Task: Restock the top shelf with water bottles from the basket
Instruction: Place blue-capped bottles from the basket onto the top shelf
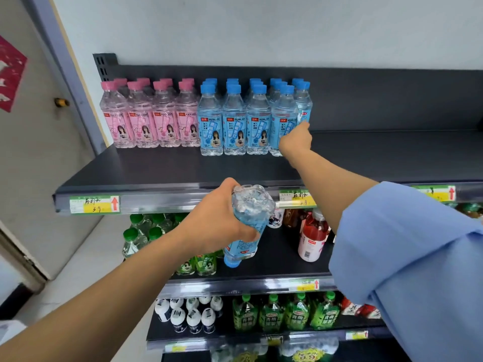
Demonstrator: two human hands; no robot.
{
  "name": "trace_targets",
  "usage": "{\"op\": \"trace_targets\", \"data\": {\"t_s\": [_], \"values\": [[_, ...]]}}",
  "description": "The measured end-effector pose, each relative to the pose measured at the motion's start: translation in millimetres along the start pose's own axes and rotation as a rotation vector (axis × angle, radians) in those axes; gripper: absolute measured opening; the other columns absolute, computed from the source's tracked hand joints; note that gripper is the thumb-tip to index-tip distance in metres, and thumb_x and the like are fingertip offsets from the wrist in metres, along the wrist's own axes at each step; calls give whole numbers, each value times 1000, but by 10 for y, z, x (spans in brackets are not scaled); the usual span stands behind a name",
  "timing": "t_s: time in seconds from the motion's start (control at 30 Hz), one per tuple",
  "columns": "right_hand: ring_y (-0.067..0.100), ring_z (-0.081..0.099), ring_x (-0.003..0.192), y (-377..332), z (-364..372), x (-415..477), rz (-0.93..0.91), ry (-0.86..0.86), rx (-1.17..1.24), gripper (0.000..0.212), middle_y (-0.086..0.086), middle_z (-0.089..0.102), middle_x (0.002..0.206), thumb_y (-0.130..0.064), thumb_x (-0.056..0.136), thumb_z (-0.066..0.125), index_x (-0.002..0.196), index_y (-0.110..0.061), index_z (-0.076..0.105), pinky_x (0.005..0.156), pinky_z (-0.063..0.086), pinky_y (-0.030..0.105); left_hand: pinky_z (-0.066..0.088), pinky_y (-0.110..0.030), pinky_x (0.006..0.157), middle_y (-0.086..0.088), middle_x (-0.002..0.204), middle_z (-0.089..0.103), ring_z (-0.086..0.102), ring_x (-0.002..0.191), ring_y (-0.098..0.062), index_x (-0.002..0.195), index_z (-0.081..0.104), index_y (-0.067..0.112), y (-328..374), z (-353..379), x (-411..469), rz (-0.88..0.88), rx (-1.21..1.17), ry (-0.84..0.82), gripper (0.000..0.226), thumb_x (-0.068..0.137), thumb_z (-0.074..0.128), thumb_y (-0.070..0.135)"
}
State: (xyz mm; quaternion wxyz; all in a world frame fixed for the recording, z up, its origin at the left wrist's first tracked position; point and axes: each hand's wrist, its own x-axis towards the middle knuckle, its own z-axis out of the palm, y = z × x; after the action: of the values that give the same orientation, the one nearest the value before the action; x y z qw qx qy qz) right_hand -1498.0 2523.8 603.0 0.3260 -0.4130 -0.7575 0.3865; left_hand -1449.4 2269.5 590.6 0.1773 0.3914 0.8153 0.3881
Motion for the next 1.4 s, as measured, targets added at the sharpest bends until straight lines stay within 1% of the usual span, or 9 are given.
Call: {"op": "trace_targets", "data": {"t_s": [0.23,0.43,0.57,0.67,0.77,0.9,0.97,1.17,1.4], "values": [[30,54,115,-51,-151,-28,-11,9,84,54,15,44,137,0,89,52,138,-3,30,91,50,37,57,-32,69,2,94,65,65,84,-12,103,45,19,49,6,-10,-9,-20,8,56,63,84,16],[19,52,80,-324,-493,-336,-153,-97,88,20,8,51,93,-2,89,50,108,-8,52,68,46,33,53,-31,74,-1,98,66,65,90,-16,104,47,14,162,14,8,11,-181,54,57,61,84,11],[16,54,58,-428,-752,-738,-52,-429,79,13,10,57,72,-15,94,55,84,-8,55,57,50,26,54,-36,84,-1,104,65,65,96,-17,107,47,13,273,30,-15,64,-291,121,60,61,85,10],[17,59,64,-381,-897,-921,2,-598,-66,33,7,63,77,-43,92,56,87,-10,60,60,52,26,54,-35,83,1,105,63,63,98,-16,108,44,17,350,81,-113,260,-264,204,57,65,81,10],[23,62,86,-323,-1047,-996,83,-695,-68,54,10,68,98,-58,87,53,102,-7,63,73,53,32,49,-36,89,-3,117,58,53,109,-18,118,42,21,381,144,-248,591,122,284,54,74,72,16],[18,56,66,-342,-1297,-1107,141,-679,-14,56,7,59,79,-65,86,47,93,-10,57,58,48,26,36,-36,105,-15,118,64,47,118,-26,113,44,9,323,200,-241,1275,754,607,23,92,37,2],[18,57,66,-380,-1412,-1156,156,-669,61,59,7,59,82,-68,84,47,97,-12,55,59,49,26,42,-41,105,-14,115,67,58,115,-29,109,46,9,317,222,-227,1430,844,687,15,95,44,3],[20,56,89,-558,-1569,-1267,84,-714,127,87,8,61,103,-78,67,54,120,-9,58,81,47,32,42,-43,105,-11,119,58,56,116,-27,103,48,14,305,212,-141,1571,917,733,19,90,60,6],[18,56,81,-717,-1485,-1471,19,-597,-15,37,2,66,83,-47,70,75,84,-14,66,79,43,31,36,-43,109,-7,118,46,47,115,-26,104,47,16,187,217,-9,1577,973,708,18,91,56,6]]}}
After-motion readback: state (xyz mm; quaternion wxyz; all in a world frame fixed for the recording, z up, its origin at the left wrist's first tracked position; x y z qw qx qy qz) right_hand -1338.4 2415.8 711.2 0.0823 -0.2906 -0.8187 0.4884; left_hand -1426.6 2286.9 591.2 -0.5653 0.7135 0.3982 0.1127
